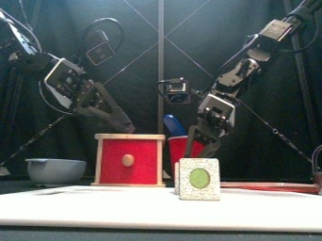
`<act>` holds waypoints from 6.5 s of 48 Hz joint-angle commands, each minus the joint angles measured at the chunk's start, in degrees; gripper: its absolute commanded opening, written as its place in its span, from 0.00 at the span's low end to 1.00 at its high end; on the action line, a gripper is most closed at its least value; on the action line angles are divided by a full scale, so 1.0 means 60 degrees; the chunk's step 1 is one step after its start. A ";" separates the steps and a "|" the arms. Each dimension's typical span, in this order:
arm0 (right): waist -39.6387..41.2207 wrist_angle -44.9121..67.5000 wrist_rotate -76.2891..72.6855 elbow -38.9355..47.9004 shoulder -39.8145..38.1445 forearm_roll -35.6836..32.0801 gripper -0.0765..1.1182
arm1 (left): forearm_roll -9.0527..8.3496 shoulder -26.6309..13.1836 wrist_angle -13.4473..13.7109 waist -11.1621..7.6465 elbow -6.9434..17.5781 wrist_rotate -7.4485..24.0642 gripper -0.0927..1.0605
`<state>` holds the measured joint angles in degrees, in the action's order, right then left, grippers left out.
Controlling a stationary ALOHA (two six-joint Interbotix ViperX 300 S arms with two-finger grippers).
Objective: Place sushi on board then cut the sushi with the knife then place the pieces on the plate
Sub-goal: Place the 4 sushi pieces on the plate
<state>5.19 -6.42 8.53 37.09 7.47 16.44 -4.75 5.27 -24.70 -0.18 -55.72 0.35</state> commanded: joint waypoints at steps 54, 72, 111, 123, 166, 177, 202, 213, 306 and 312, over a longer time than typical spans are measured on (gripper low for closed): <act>0.3267 -0.0952 0.0015 0.2402 -0.3208 -0.0513 0.55 | 0.0029 0.0044 -0.0029 0.0029 0.0146 -0.0029 0.73; 0.3252 -0.0586 0.0015 0.2256 -0.2754 -0.0645 0.77 | 0.0015 0.0059 -0.0029 0.0044 0.0117 -0.0044 0.73; -0.0352 0.0146 0.0000 0.1040 -0.2578 0.0791 0.78 | 0.0015 0.0059 -0.0029 0.0044 0.0132 -0.0044 0.73; -0.0806 0.0469 0.0015 0.0542 -0.1729 0.0820 0.78 | 0.0015 0.0059 -0.0029 0.0044 0.0117 -0.0044 0.73; -0.1069 0.0366 0.0015 -0.0132 -0.0132 0.0703 0.63 | 0.0015 0.0059 -0.0029 0.0029 0.0073 -0.0029 0.73; -0.1011 -0.0190 0.0000 -0.0015 -0.0747 0.0703 0.54 | 0.0015 0.0059 -0.0029 0.0044 0.0073 -0.0044 0.73; 0.1670 -0.0864 -0.0029 0.2739 -0.4585 0.0776 0.55 | 0.0073 0.0059 -0.0029 0.0000 0.0073 -0.0044 0.73; 0.3530 -0.1040 0.0000 0.3765 -0.5317 0.0410 0.55 | 0.0073 0.0059 -0.0029 0.0015 0.0088 -0.0029 0.73; -0.1670 0.0439 0.0015 0.0381 -0.1274 0.0967 0.75 | 0.0073 0.0059 -0.0029 0.0015 0.0117 -0.0044 0.73; -0.1802 0.0396 0.0015 0.0103 -0.0894 0.0981 0.75 | 0.0088 0.0059 -0.0029 0.0000 0.0088 -0.0044 0.73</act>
<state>-5.27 -4.22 8.61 39.73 2.55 22.24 -4.31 5.27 -24.61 -0.18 -55.81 0.09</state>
